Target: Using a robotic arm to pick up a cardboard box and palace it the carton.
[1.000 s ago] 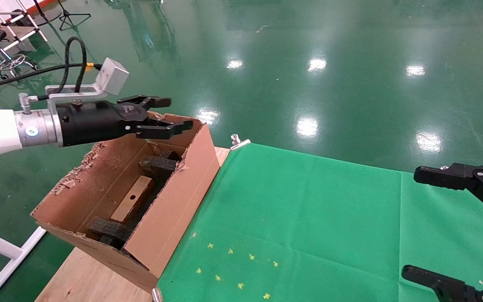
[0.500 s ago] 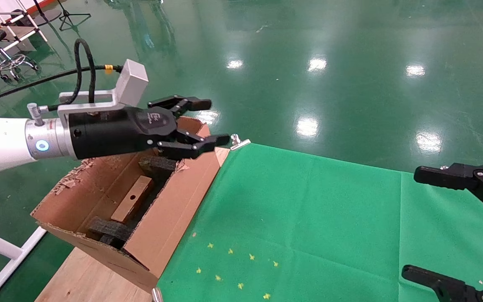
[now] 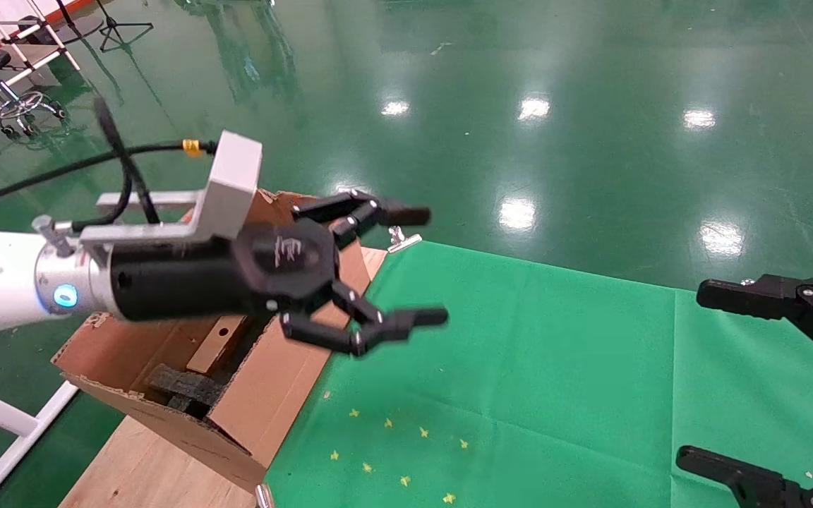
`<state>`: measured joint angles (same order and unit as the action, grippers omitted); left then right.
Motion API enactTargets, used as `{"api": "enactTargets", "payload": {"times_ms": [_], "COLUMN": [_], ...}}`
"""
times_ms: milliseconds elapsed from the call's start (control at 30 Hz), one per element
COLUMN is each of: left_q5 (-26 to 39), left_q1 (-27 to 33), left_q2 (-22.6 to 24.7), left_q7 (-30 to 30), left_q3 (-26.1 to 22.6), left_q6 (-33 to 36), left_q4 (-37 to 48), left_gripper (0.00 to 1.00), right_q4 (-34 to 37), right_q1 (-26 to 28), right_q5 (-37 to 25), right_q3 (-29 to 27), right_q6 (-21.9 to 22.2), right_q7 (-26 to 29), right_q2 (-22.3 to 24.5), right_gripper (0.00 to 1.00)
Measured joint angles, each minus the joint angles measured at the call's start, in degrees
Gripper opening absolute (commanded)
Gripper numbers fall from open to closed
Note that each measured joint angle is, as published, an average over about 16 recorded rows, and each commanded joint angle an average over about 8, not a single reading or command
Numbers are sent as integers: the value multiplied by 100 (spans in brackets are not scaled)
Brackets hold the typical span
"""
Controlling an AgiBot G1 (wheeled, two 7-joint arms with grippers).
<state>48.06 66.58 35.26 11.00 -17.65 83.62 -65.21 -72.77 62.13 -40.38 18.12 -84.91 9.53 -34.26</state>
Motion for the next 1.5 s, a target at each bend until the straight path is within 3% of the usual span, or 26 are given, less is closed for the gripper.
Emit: {"api": "enactTargets", "payload": {"times_ms": [467,1500], "left_q5": [-717,-629], "left_q1": [-573,-510], "left_q2": [-28,-25], "left_q7": [-24,-24], "left_q3": [184,167], "left_q6": [233,208], "left_q4": [-963,-844], "left_gripper": [100,100], "right_q4": [1,1], "right_q1": [-1,-1], "right_q5": [2,3], "right_q3": [1,1], "right_q6": [2,2], "right_q7": [-1,-1], "right_q2": [1,1], "right_gripper": [100,100]}}
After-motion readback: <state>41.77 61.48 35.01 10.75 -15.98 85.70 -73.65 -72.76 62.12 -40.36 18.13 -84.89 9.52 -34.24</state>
